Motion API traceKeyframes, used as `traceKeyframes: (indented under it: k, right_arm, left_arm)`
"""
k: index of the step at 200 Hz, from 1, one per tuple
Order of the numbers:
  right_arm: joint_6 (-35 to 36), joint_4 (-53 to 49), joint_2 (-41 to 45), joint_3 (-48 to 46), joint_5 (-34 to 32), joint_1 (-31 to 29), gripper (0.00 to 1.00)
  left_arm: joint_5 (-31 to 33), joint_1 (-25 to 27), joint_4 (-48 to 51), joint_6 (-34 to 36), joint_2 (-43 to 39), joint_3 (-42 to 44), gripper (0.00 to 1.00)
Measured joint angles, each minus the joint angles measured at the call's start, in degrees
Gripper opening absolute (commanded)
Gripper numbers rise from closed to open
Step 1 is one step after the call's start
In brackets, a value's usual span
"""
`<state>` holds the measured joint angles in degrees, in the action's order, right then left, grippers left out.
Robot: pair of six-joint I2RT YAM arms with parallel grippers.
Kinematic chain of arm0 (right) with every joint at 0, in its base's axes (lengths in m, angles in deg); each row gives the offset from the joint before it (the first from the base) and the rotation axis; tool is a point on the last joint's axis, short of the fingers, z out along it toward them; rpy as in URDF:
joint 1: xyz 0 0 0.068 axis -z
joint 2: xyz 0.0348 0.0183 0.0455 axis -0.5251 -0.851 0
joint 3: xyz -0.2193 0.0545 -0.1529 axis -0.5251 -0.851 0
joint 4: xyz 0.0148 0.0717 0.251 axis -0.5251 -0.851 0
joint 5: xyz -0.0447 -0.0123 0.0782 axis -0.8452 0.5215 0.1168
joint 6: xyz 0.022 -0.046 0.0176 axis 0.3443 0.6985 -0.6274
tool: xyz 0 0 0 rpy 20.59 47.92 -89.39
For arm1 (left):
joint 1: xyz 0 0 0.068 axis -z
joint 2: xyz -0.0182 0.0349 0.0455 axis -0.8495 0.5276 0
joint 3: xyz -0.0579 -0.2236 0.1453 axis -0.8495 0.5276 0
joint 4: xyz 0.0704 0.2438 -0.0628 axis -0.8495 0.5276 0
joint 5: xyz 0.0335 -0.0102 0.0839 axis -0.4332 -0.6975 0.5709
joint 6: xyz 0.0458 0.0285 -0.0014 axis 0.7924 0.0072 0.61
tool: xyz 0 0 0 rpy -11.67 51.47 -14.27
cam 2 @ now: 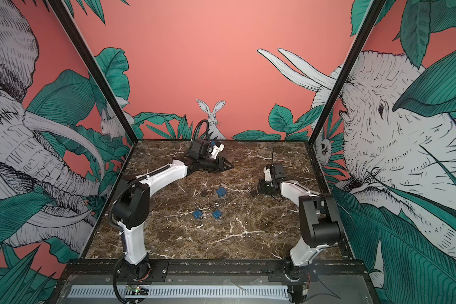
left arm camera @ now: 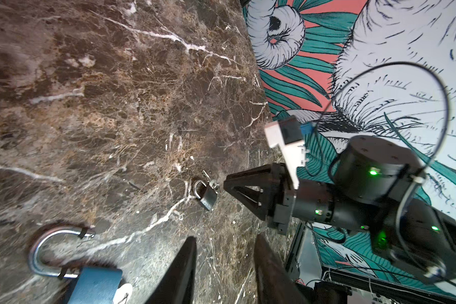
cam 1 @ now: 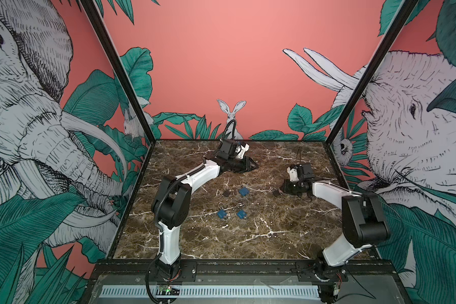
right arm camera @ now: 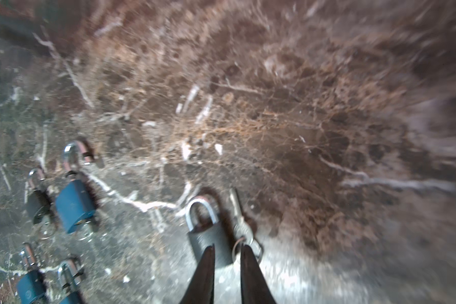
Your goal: Lock with the key
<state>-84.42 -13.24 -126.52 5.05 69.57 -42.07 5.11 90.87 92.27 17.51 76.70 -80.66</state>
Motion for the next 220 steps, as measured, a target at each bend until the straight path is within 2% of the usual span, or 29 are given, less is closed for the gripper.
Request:
traceKeyframes:
  k: [21, 53, 92, 119, 138, 169, 220]
  right_arm:
    - [0.39, -1.6, 6.93, -0.13, -1.92, -4.09, 0.23]
    - [0.57, -3.08, 14.49, -2.93, -4.79, -15.43, 0.25]
    - [0.68, -5.68, 14.88, -6.99, -10.23, -30.88, 0.36]
    - [1.29, -6.16, 12.07, -6.23, -14.12, -38.07, 0.43]
    - [2.27, -6.58, 7.67, -3.56, -16.63, -41.42, 0.45]
    - [3.85, -6.73, 0.85, 1.33, -19.37, -44.76, 0.48]
    - [5.66, -6.88, -6.84, 7.45, -22.4, -46.64, 0.51]
  left_arm:
    - [1.9, -1.03, -0.22, 0.22, -6.21, 6.08, 0.39]
    - [5.29, -3.54, -0.31, 0.68, -19.65, 17.51, 0.38]
    - [8.02, -8.24, -0.11, 0.02, -34.45, 32.06, 0.39]
    - [7.78, -13.18, -1.09, -2.51, -41.05, 40.76, 0.39]
    - [7.65, -16.09, -1.07, -3.5, -44.15, 44.15, 0.39]
    - [6.91, -19.5, -0.26, -3.61, -48.13, 44.74, 0.4]
    - [4.5, -23.28, 0.15, -3.41, -49.83, 45.22, 0.39]
